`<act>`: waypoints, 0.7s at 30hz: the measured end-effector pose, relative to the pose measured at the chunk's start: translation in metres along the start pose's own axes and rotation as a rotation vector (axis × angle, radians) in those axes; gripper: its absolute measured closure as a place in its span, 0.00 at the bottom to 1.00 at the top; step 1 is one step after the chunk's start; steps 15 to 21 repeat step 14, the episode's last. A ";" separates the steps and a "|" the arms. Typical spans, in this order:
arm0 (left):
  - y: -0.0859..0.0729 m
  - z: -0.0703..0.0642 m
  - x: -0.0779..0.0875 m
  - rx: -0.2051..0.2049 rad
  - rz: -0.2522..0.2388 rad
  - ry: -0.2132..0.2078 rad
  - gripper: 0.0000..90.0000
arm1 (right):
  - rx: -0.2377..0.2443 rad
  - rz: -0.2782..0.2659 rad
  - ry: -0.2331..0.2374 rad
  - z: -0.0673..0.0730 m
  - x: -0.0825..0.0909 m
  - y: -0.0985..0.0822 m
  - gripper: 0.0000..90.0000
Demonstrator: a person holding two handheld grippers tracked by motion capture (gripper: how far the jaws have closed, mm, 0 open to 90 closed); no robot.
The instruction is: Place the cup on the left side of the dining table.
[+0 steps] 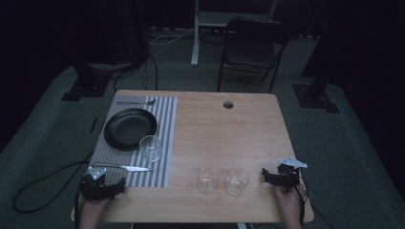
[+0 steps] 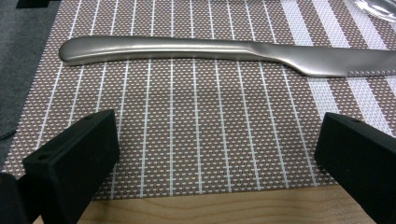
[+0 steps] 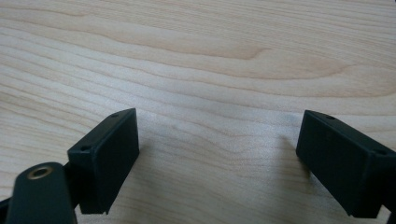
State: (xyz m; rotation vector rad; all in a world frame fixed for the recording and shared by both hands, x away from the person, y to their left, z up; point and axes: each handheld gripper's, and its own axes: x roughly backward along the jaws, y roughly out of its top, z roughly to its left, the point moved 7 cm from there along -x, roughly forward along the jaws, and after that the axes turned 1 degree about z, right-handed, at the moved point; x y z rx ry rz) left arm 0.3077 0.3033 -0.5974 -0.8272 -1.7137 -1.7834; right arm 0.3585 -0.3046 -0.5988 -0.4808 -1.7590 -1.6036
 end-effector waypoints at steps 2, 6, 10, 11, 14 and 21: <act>0.000 0.000 0.000 0.003 0.002 0.005 0.00 | 0.000 0.000 0.000 0.000 0.000 0.000 0.14; 0.000 0.000 0.000 0.001 0.002 0.005 0.00 | 0.000 0.000 0.000 0.000 0.000 0.000 0.14; 0.000 0.000 0.000 0.002 0.002 0.005 0.00 | 0.000 0.000 0.000 0.000 0.000 0.000 0.14; 0.000 0.000 0.000 0.002 0.002 0.005 0.00 | 0.000 0.000 0.000 0.000 0.000 0.000 0.14; 0.000 0.000 0.000 0.002 0.002 0.005 0.00 | -0.001 0.000 0.000 0.000 0.000 0.000 0.14; 0.000 0.000 0.000 0.002 0.002 0.005 0.00 | -0.001 0.000 0.000 0.000 0.000 0.000 0.14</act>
